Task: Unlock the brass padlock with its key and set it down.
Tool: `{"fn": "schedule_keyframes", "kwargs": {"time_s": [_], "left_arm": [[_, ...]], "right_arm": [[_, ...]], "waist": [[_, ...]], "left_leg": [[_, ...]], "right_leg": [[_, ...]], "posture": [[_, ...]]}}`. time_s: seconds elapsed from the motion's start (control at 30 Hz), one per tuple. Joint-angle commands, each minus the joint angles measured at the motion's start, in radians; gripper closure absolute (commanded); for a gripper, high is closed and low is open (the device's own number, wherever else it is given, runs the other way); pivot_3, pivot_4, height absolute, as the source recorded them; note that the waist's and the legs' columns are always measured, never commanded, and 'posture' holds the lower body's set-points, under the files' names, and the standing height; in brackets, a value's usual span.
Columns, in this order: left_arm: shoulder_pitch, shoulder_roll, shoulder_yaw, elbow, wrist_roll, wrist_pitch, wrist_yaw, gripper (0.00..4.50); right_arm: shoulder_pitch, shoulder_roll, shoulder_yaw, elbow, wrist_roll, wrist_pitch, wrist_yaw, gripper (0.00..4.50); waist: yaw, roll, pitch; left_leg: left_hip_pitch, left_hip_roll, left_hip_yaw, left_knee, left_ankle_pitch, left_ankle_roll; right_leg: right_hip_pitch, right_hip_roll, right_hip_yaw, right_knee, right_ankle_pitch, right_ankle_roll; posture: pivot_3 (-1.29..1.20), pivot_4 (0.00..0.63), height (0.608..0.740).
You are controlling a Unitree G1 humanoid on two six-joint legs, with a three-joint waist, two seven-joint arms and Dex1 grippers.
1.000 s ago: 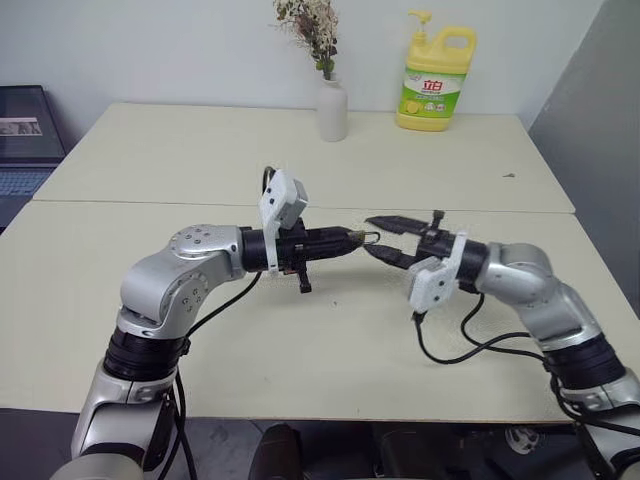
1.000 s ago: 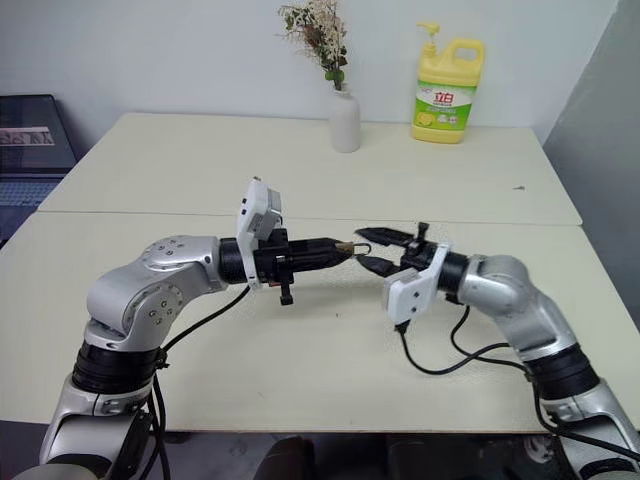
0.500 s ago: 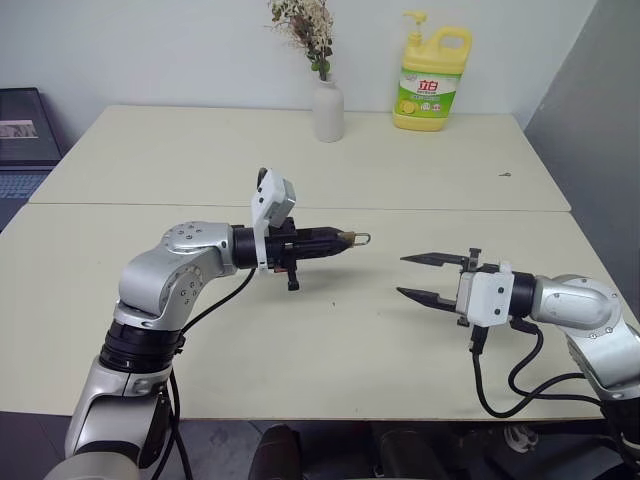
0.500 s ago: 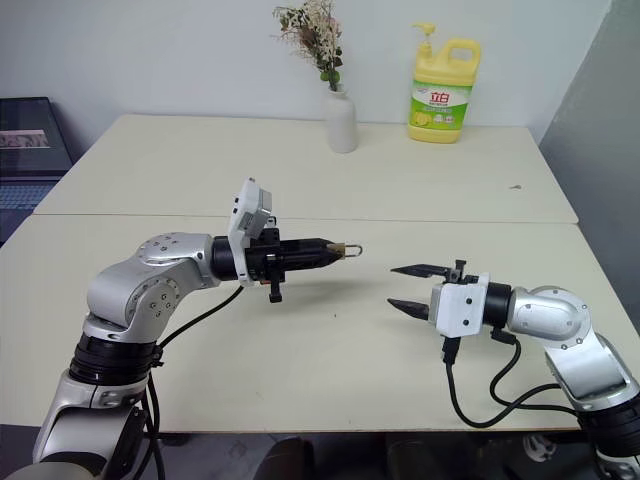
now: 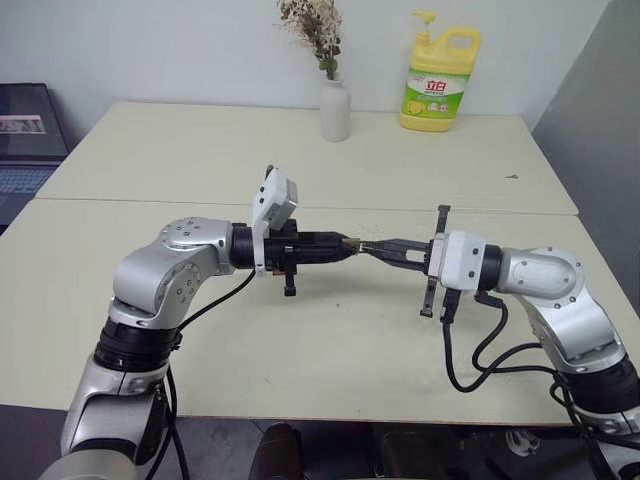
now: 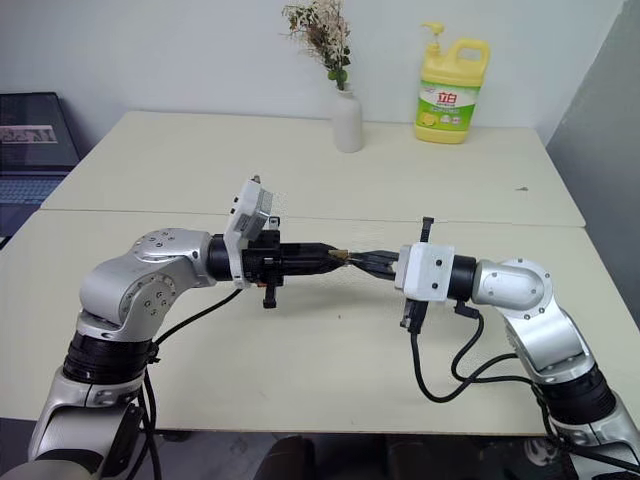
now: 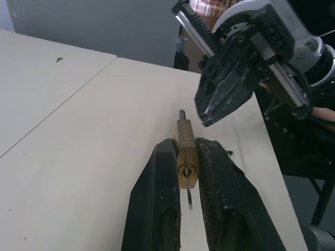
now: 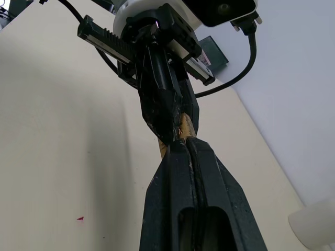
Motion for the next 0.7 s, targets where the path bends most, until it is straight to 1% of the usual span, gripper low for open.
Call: {"fn": "schedule_keyframes", "kwargs": {"time_s": [0.03, 0.4, 0.7], "left_arm": [[0.002, 0.009, 0.018, -0.037, -0.02, 0.0, -0.01, 4.33], [0.021, 0.023, 0.006, -0.053, -0.032, -0.002, -0.041, 4.33], [0.023, 0.03, 0.007, -0.058, -0.037, 0.003, -0.061, 4.33]], "right_arm": [[-0.018, -0.003, -0.024, -0.007, 0.001, -0.014, 0.012, 4.5], [-0.013, -0.016, -0.039, 0.002, 0.0, -0.009, 0.025, 4.5], [-0.02, -0.031, -0.022, 0.066, -0.006, -0.057, 0.089, 4.5]], "waist": [[-0.001, 0.0, 0.0], [-0.001, 0.0, 0.0], [-0.001, 0.0, 0.0]], "left_leg": [[0.0, 0.0, 0.0, 0.0, 0.0, 0.0], [0.0, 0.0, 0.0, 0.0, 0.0, 0.0], [0.0, 0.0, 0.0, 0.0, 0.0, 0.0]], "right_leg": [[0.0, 0.0, 0.0, 0.0, 0.0, 0.0], [0.0, 0.0, 0.0, 0.0, 0.0, 0.0], [0.0, 0.0, 0.0, 0.0, 0.0, 0.0]], "posture": [[0.0, 0.15, 0.74], [0.0, 0.15, 0.74], [0.0, 0.15, 0.74]]}}
